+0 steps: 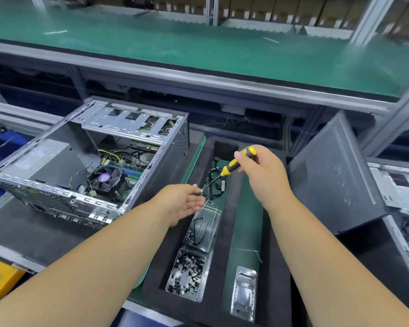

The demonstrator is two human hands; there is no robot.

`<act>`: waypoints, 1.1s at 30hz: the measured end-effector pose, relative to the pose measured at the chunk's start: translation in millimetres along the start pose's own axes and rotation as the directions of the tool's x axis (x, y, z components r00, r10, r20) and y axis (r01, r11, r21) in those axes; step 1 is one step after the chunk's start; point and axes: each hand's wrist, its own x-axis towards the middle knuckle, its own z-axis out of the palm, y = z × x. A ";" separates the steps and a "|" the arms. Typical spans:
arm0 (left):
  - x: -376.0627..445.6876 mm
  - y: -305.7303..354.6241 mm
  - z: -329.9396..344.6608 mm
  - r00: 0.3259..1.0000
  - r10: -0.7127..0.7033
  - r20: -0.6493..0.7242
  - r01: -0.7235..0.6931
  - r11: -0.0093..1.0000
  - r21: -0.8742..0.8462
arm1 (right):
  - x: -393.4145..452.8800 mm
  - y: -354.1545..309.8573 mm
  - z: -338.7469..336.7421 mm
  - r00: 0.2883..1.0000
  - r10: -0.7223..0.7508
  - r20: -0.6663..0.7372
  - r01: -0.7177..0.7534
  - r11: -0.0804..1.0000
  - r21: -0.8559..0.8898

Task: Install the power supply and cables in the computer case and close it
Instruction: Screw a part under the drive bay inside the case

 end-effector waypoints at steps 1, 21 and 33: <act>-0.9 1.8 1.5 1.000 -0.001 0.018 0.002 0.999 -0.045 | -0.4 -2.7 -2.2 1.000 -0.001 -0.005 0.001 1.000 0.004; -22.8 24.2 7.5 0.963 0.235 0.135 -0.208 0.960 -0.185 | 3.4 -25.0 -18.0 0.990 -0.040 -0.136 0.055 0.993 0.105; -29.7 38.3 -7.1 0.947 0.278 0.160 -0.254 0.955 -0.151 | 9.8 -38.3 -9.0 0.993 -0.046 -0.110 0.060 0.990 0.131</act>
